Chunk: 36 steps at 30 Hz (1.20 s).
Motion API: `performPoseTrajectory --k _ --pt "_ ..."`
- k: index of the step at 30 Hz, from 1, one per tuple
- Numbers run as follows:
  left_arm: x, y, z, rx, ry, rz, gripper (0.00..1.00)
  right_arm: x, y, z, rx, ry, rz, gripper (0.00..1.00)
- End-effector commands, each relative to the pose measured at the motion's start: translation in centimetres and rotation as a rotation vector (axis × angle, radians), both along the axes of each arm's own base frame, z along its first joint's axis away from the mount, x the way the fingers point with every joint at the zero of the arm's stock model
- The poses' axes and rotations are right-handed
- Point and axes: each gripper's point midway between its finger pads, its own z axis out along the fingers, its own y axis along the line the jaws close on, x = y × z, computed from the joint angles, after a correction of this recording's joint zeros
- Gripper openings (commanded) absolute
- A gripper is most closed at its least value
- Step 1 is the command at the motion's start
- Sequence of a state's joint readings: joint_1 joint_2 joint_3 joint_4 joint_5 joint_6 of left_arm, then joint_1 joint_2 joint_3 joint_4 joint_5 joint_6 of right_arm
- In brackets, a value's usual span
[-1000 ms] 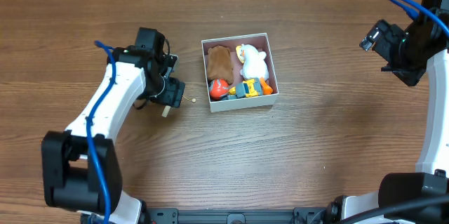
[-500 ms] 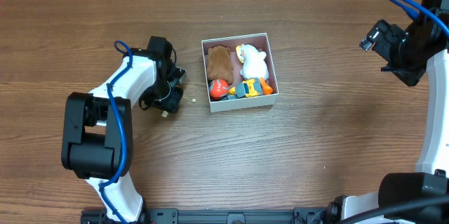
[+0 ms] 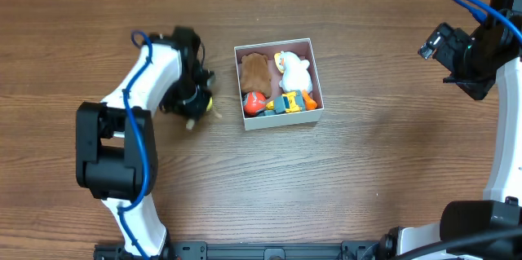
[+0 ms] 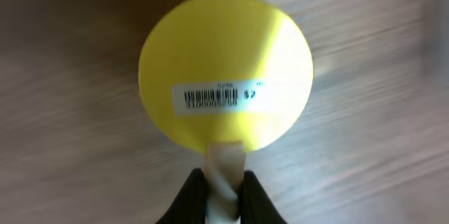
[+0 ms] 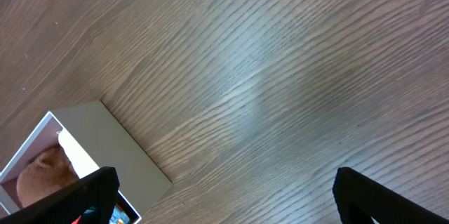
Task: Pack container
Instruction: 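Grasp the yellow lollipop toy by its stick with the left gripper, then lower the yellow lollipop into the box and release it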
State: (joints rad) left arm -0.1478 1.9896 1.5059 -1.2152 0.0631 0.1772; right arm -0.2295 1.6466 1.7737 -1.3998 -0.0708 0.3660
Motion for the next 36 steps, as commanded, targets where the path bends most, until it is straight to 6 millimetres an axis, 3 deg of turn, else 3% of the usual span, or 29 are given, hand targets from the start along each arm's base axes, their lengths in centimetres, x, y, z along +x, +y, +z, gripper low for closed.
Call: performPoseTrajectory --k 1,4,6,9,14,18,20,22,28,29,30,33,36 --pt "4.1 -0.8 6.6 -0.028 -0.143 0.041 0.05 0.1 -0.2 0.2 -0.009 -0.006 -0.006 1.0" --pt "5.9 -2.3 11.4 -0.079 -0.235 0.073 0.04 0.1 -0.2 0.2 -0.009 -0.007 -0.006 1.0" --pt "6.5 -5.0 13.7 -0.179 -0.281 0.07 0.04 0.1 -0.2 0.2 -0.01 -0.007 -0.006 1.0" --pt "7.4 -9.5 15.1 -0.268 -0.329 0.135 0.04 0.1 -0.2 0.2 -0.009 -0.006 -0.006 1.0" --pt "7.9 -17.7 12.8 -0.32 -0.347 0.173 0.04 0.1 -0.2 0.2 -0.009 -0.006 -0.006 1.0" --pt "7.8 -21.1 7.5 -0.242 -0.293 0.248 0.04 -0.1 -0.2 0.1 -0.007 0.002 -0.005 1.0" --pt "7.7 -21.8 4.5 -0.211 -0.243 0.273 0.04 -0.2 -0.1 0.1 -0.006 0.009 -0.005 1.0" --pt "7.5 -21.8 2.8 -0.187 -0.212 0.285 0.04 -0.3 -0.1 0.1 -0.005 0.009 -0.005 1.0" --pt "7.9 -21.7 2.8 -0.179 -0.227 0.292 0.05 -0.3 -0.1 0.1 -0.005 0.009 -0.005 1.0" --pt "7.9 -21.7 2.8 -0.178 -0.225 0.292 0.1 -0.3 -0.1 0.1 -0.005 0.009 -0.005 1.0" --pt "7.8 -21.6 2.7 -0.176 -0.221 0.292 0.28 -0.3 -0.1 0.1 -0.006 0.009 -0.006 1.0" --pt "7.6 -21.7 3.5 -0.186 -0.223 0.278 0.54 -0.2 -0.1 0.1 -0.005 0.009 -0.005 1.0" --pt "8.3 -22.0 7.4 -0.231 -0.301 0.206 0.61 -0.2 -0.1 0.1 -0.006 0.008 -0.005 1.0"
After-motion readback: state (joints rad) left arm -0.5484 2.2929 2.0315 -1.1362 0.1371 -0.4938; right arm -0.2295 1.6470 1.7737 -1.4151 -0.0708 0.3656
